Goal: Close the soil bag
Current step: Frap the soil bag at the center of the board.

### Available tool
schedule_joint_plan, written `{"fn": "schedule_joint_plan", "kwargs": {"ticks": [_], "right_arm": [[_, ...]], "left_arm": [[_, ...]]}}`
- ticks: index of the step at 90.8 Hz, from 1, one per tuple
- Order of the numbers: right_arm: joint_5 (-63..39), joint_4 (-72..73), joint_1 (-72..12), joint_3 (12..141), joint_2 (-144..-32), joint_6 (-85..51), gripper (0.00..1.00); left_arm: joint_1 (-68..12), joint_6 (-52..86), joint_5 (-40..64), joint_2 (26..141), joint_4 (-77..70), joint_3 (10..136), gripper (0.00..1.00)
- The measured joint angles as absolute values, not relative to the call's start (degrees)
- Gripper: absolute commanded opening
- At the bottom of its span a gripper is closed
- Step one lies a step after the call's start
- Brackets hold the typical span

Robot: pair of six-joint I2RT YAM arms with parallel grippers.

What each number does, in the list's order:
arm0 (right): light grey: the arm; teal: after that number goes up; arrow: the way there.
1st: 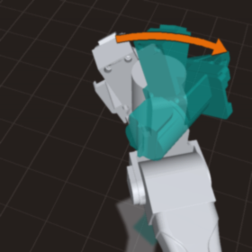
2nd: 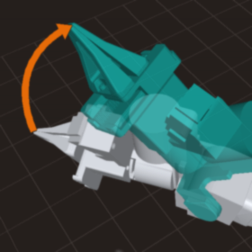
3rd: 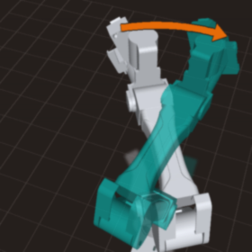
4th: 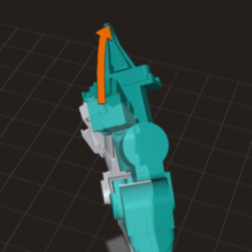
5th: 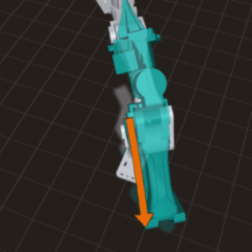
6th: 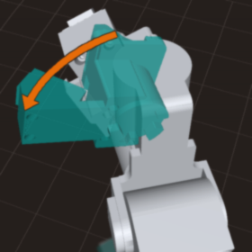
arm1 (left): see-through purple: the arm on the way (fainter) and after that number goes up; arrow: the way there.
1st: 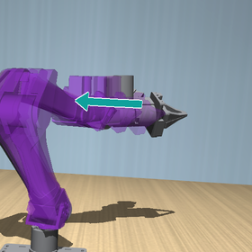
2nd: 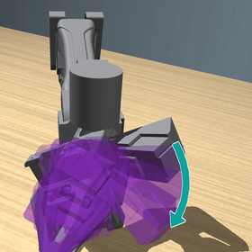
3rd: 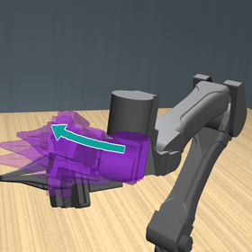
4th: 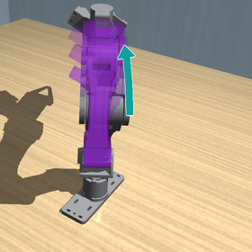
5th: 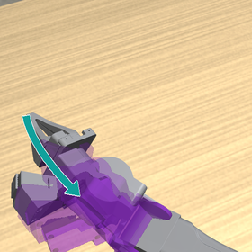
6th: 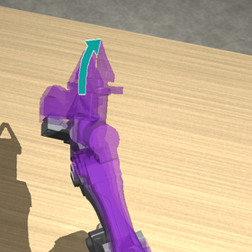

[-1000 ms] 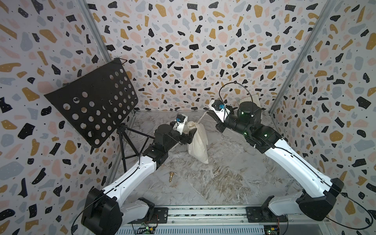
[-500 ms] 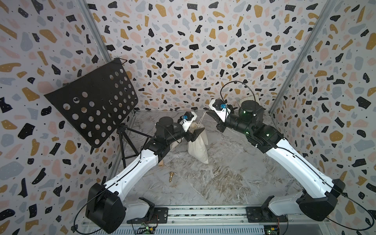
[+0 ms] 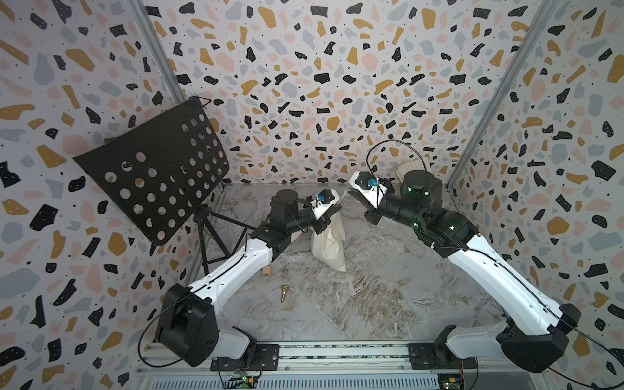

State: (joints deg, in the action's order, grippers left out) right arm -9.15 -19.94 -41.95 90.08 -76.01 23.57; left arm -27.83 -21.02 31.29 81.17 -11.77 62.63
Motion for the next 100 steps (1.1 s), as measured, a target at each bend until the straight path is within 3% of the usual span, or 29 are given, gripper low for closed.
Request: {"fn": "schedule_joint_plan", "kwargs": {"ticks": [41, 100], "right_arm": [[-1.9, -27.7, -40.8, 88.5, -74.0, 28.8, 0.00], [2.7, -28.4, -39.1, 88.5, -73.2, 28.9, 0.00]], "left_arm": [[-29.4, -24.6, 28.6, 86.8, -15.4, 62.5, 0.06], [-30.3, -26.4, 16.9, 88.2, -16.6, 61.2, 0.15]]}}
